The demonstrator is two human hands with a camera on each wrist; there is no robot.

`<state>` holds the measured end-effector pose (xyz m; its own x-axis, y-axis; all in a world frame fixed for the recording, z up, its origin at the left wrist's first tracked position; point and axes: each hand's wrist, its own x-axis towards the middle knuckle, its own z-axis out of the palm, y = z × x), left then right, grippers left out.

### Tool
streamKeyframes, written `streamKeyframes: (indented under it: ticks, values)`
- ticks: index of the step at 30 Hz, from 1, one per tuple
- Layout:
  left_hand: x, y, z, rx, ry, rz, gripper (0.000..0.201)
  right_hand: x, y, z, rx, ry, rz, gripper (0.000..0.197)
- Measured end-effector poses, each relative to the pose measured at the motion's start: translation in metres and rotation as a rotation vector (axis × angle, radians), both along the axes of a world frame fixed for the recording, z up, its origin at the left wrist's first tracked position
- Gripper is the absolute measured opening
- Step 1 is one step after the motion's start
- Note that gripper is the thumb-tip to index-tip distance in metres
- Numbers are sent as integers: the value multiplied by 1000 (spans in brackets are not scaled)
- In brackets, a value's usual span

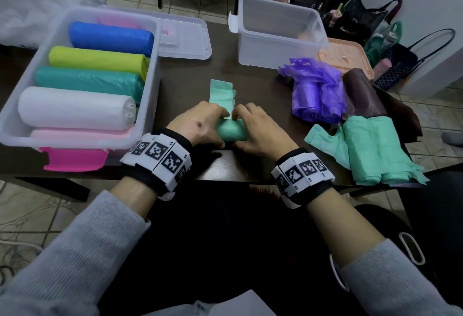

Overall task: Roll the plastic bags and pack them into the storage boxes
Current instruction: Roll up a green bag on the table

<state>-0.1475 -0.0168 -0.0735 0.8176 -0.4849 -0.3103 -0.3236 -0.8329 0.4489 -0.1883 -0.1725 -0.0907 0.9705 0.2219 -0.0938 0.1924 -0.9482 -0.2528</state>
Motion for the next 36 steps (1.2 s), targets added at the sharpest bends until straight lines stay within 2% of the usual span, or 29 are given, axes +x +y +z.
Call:
streamKeyframes:
  ticks: [3,7,12,14,16,18,21,23,26,31,36]
  values:
    - [-1,1,-3,-29,3,29,71,4,-5,2,115,85,-37,50]
    - [-1,3,-4,-39,-33,-1,70,8,-12,7,108,211,-33,52]
    - [-1,7,-3,-76,11,44,50,8,-14,9,77,295,-49,55]
    - [-2,5,-3,-55,7,46,47,5,-11,8,95,224,-45,52]
    - [-2,4,-2,-30,30,61,45,0,-7,6,142,39,-14,41]
    - [-1,5,-4,1,65,71,42,-3,-4,6,131,-58,18,32]
    - [1,5,-4,-12,78,83,40,-4,-3,8,66,-6,61,50]
    - [1,5,-7,-77,3,88,42,-1,-2,7,-3,29,68,60]
    - [0,7,-9,-163,-92,79,47,7,-4,3,49,92,34,60]
    - [4,5,-10,-72,-94,52,57,21,-9,9,113,274,-59,62]
    - [6,3,-4,-76,-59,83,58,40,-3,14,148,430,-139,100]
